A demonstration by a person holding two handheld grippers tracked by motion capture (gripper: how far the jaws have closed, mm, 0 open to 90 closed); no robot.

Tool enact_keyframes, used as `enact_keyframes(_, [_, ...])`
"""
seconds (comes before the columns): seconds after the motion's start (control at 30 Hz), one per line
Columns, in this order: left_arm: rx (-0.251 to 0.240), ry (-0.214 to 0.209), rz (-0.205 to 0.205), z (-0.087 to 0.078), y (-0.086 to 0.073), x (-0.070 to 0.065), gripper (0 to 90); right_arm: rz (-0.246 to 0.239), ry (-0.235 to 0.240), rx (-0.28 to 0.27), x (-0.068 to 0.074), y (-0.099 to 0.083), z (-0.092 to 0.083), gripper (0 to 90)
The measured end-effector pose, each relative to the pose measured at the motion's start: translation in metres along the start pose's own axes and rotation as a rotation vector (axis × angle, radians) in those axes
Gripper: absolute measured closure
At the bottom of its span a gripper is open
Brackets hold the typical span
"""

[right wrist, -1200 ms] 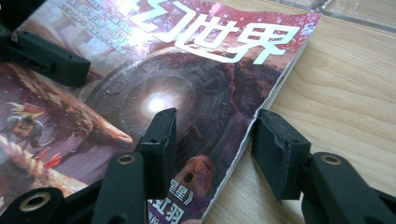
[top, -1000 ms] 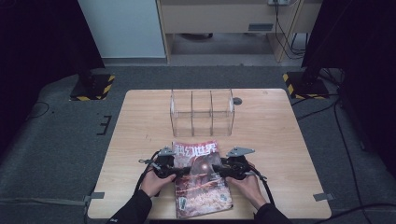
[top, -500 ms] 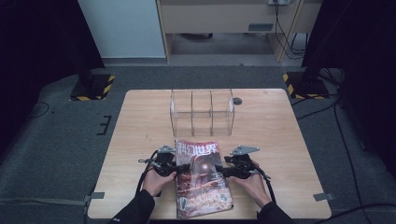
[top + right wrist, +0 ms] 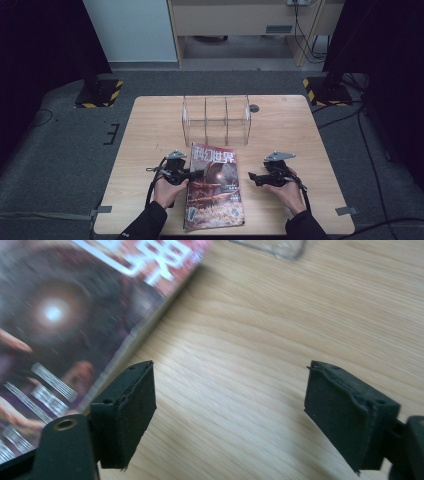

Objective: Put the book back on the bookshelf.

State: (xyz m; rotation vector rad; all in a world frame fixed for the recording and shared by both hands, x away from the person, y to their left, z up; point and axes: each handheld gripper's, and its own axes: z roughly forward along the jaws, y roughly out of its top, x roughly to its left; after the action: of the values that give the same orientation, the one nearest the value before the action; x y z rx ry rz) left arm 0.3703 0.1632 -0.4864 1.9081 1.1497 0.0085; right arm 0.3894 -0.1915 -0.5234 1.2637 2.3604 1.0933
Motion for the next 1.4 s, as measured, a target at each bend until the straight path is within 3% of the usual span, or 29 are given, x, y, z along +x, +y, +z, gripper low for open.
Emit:
enact_keyframes(0.23, [-0.037, -0.017, -0.021, -0.015, 0.011, 0.001, 83.7, -0.004, -0.043, 0.025, -0.016, -0.007, -0.012, 12.8])
enact_keyframes(0.43, [-0.065, -0.035, -0.005, -0.022, 0.023, -0.005, 83.9, -0.017, -0.077, 0.052, -0.030, -0.018, -0.023, 10.8])
enact_keyframes(0.53, [-0.084, -0.051, 0.008, -0.028, 0.029, -0.010, 83.9, -0.001, -0.094, 0.051, -0.039, -0.025, -0.029, 10.8])
enact_keyframes(0.7, [-0.130, -0.064, 0.018, -0.041, 0.038, -0.016, 83.9, 0.024, -0.122, 0.047, -0.046, -0.030, -0.029, 9.8])
enact_keyframes(0.73, [-0.143, -0.068, 0.023, -0.045, 0.040, -0.017, 83.9, 0.003, -0.136, 0.047, -0.047, -0.032, -0.028, 9.1])
enact_keyframes(0.8, [-0.155, -0.069, 0.031, -0.052, 0.044, -0.018, 83.9, -0.017, -0.143, 0.048, -0.047, -0.033, -0.027, 8.5])
enact_keyframes(0.97, [-0.186, -0.063, 0.035, -0.069, 0.051, -0.020, 83.9, -0.009, -0.151, 0.022, -0.044, -0.035, -0.024, 6.2])
enact_keyframes(1.33, [-0.258, -0.020, 0.039, -0.103, 0.066, -0.013, 83.9, -0.010, -0.161, 0.006, -0.043, -0.036, -0.023, 4.8])
enact_keyframes(1.4, [-0.272, 0.007, 0.047, -0.107, 0.071, -0.013, 84.0, -0.010, -0.161, 0.006, -0.043, -0.036, -0.023, 4.7])
